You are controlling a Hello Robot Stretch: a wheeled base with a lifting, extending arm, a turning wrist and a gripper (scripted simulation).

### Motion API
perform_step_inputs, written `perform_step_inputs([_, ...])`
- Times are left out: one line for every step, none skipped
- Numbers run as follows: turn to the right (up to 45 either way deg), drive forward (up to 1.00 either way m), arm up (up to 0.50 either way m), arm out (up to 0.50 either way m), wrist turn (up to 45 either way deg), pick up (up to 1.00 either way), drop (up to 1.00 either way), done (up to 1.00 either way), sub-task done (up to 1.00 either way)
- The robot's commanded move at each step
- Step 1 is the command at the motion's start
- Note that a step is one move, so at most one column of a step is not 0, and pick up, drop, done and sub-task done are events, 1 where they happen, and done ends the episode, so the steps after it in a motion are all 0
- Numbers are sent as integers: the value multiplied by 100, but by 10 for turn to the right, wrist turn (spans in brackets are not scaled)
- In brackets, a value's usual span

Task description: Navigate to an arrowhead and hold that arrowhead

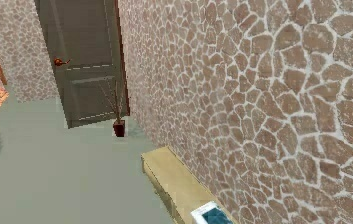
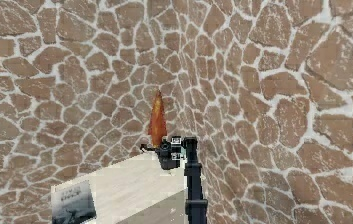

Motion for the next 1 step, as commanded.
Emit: perform_step_inputs([0,0,0,0,0,0,0,100,0])
